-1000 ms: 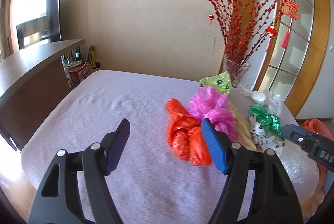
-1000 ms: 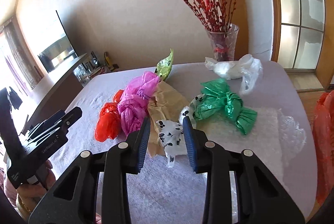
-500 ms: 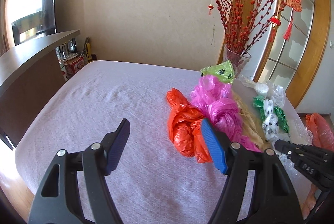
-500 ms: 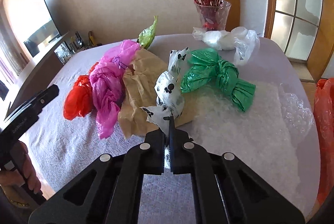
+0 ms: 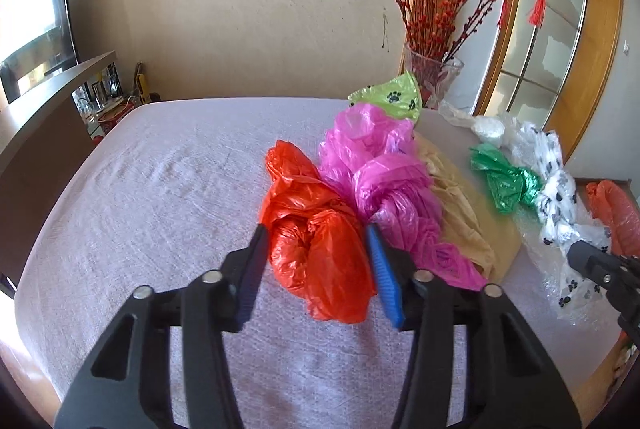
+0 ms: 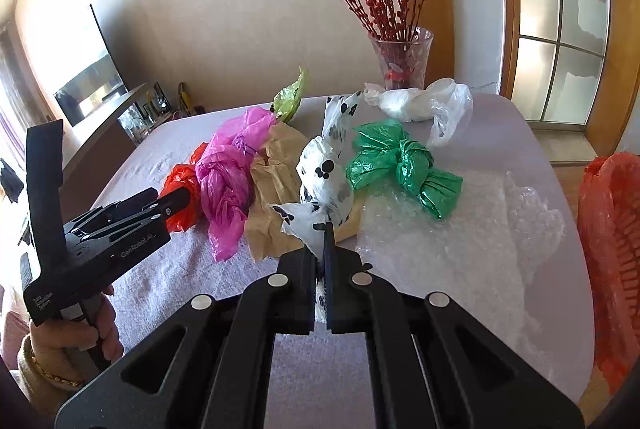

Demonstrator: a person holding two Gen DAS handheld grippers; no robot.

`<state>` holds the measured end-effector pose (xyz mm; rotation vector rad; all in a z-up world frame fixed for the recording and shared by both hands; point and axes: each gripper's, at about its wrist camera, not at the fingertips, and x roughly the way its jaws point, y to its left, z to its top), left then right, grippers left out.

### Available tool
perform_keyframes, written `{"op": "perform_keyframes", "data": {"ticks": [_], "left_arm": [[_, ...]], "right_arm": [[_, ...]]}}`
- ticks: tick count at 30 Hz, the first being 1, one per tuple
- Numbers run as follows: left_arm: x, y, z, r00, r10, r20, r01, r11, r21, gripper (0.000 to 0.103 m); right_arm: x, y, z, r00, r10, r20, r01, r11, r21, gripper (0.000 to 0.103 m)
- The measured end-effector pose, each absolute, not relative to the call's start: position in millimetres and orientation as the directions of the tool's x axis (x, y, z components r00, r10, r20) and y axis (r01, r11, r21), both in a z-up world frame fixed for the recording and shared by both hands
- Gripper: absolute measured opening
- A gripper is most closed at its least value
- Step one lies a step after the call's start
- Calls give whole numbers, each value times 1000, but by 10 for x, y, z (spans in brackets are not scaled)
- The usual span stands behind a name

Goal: Collect trash
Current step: 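Close the left tool on the red bag while the right tool holds the paw-print bag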

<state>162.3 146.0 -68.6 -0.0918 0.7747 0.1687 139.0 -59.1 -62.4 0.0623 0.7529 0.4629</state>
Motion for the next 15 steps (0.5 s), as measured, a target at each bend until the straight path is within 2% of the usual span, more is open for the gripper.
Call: {"op": "perform_keyframes", "data": {"ticks": [1,2,3,5,15], "left_arm": [[1632,1454,-703,698,116,-707,-183,983,-19,35],[1640,1452,-722,692,113,-713,-179,984,-19,25],[1645,1456,-740,688,106,-717,-174,984,-21,20],[1631,1459,-749,691,103,-716,-170,985,-22,15],[1370,1618,-490,751,87,-654,-168,984,-62,12]], "right_arm": [[1384,-601,-628,634,426,-645,-382,898,219,4],[1384,-605,-631,633,426,-646,-381,898,219,4],[1382,-612,-634,633,427,-646,-381,898,220,4],[1373,-624,-631,634,427,-645,-379,898,222,4],[1305,-715,-542,653,435,-620,-377,897,231,4]]}}
